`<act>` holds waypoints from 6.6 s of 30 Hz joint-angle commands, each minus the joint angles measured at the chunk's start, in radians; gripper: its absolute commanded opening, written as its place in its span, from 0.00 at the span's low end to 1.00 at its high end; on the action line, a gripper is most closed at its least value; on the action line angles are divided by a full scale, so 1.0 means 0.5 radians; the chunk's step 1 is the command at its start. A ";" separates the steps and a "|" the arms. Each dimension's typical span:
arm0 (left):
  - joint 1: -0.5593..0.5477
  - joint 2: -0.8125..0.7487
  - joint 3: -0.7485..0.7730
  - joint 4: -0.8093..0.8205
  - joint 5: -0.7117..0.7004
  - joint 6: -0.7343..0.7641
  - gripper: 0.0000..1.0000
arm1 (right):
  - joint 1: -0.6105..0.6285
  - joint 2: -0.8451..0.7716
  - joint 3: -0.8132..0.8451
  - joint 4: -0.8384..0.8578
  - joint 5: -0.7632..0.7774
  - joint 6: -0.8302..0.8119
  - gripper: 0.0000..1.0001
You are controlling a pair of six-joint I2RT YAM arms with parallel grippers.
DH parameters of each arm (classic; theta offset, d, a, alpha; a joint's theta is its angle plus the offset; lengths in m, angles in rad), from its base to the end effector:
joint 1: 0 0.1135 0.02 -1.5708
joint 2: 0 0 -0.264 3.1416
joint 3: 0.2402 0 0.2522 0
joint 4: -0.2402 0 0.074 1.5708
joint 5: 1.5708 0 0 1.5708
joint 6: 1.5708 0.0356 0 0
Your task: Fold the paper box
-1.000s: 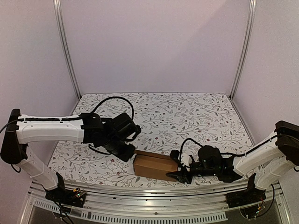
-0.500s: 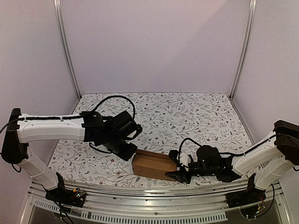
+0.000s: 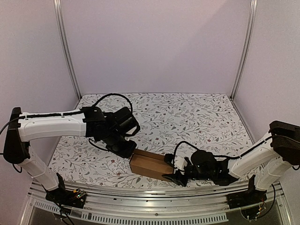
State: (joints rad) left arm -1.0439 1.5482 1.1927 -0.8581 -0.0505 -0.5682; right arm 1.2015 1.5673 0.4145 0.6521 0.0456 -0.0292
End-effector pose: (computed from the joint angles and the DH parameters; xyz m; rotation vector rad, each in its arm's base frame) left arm 0.1538 -0.2609 0.2458 0.6568 2.7639 -0.3204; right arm 0.0988 0.2507 0.1254 -1.2119 1.7645 0.6611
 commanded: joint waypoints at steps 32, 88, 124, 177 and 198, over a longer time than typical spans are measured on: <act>0.050 0.097 0.307 -0.086 0.457 -0.055 0.00 | 0.079 0.240 0.150 -0.270 0.283 0.080 0.44; -0.192 0.167 -0.216 0.159 0.038 -0.181 0.00 | 0.071 -0.078 0.225 -0.588 0.394 0.346 0.86; -0.186 0.223 -0.183 0.226 0.060 -0.310 0.00 | -0.049 -1.030 0.701 -2.336 0.391 0.578 0.61; -0.253 0.250 -0.207 0.298 -0.125 -0.476 0.00 | -0.045 -0.542 0.921 -2.179 0.274 1.731 0.00; -0.327 0.381 -0.128 0.298 -0.222 -0.465 0.00 | -0.244 -0.696 0.767 -2.075 0.025 2.035 0.00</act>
State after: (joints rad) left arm -1.1812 1.6482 1.1656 -0.6518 -0.2111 -0.8013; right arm 1.0904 1.2446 0.8059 -0.4625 0.1291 0.9573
